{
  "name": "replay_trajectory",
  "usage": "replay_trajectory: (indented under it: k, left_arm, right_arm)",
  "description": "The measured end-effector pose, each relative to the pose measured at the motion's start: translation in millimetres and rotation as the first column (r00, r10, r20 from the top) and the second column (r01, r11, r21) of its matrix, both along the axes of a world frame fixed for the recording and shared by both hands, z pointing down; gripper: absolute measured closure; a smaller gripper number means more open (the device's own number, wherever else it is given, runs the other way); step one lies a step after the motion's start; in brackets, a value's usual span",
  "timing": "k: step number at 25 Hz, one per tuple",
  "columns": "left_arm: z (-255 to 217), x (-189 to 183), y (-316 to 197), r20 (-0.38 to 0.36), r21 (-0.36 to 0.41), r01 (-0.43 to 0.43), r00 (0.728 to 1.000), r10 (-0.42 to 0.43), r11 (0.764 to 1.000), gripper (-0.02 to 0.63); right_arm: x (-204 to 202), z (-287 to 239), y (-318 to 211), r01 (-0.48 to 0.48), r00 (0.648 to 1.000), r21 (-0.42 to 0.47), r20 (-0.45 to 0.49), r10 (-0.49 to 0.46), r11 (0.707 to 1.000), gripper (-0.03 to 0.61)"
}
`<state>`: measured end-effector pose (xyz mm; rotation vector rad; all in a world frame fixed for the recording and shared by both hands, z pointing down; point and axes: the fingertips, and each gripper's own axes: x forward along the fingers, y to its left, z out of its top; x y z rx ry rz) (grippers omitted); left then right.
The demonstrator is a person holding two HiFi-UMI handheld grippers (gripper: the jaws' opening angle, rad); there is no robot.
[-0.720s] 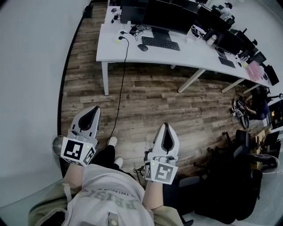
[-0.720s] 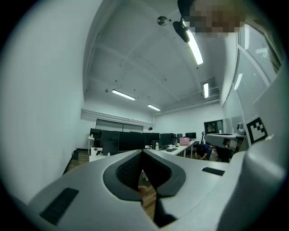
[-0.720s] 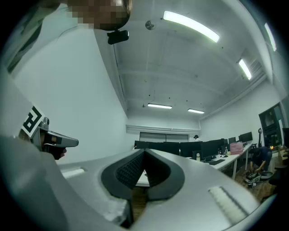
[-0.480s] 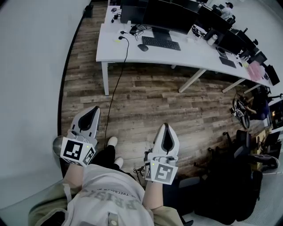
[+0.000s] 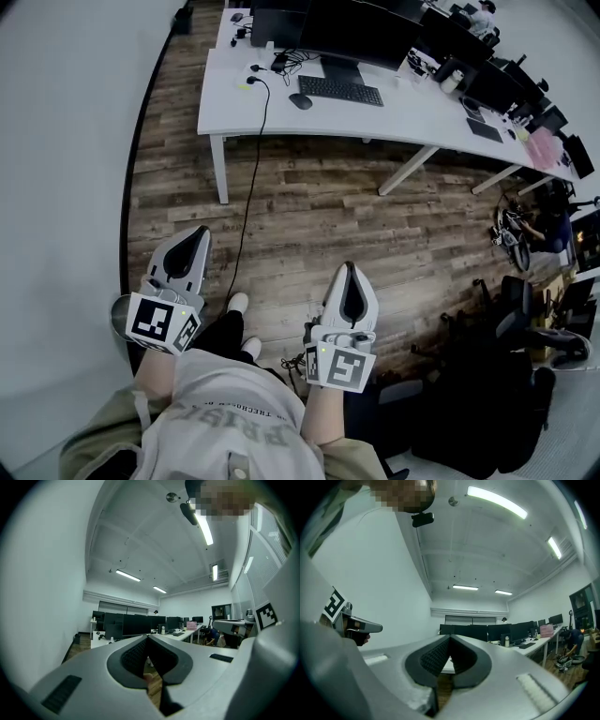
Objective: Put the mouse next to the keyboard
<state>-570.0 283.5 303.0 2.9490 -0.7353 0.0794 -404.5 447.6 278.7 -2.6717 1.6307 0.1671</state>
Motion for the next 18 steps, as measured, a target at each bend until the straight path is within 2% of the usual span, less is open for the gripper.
replay_trajectory:
  k: [7,13,14,15,17,18]
  left_arm:
    - [-4,34,-44,-0.002,-0.001,-0.04,0.999,0.04,0.999,0.603]
    - [-5,59,-104,-0.031,-0.004,-0.046,0.998,0.046,0.999,0.6]
    - [-8,63,-114,-0.036,-0.004,-0.056,0.998,0.056,0.998,0.597]
    - [-10,67,-123,-0.041,-0.009,-0.07,0.997,0.07,0.997,0.576]
    - [-11,75,-140,-0.056,-0.034,-0.105,0.993,0.103,0.994,0.461]
    - [-10,79,-149,-0.067,-0.051,-0.121,0.991,0.117,0.991,0.413]
  right_arm:
    - [30,-1,-39,-0.026,0.999,0.01,0.02,0.026,1.0,0.578]
    - [55,-5,-87,0.034,0.994,0.11,0.103,-0.045,0.993,0.561]
    - [59,-6,-95,0.043,0.992,0.113,0.112,-0.056,0.993,0.54]
    - [62,-6,-104,0.054,0.99,0.114,0.121,-0.068,0.992,0.461]
    - [68,-6,-123,0.078,0.986,0.109,0.14,-0.092,0.991,0.275]
    - [70,-5,-132,0.085,0.985,0.101,0.14,-0.099,0.991,0.233]
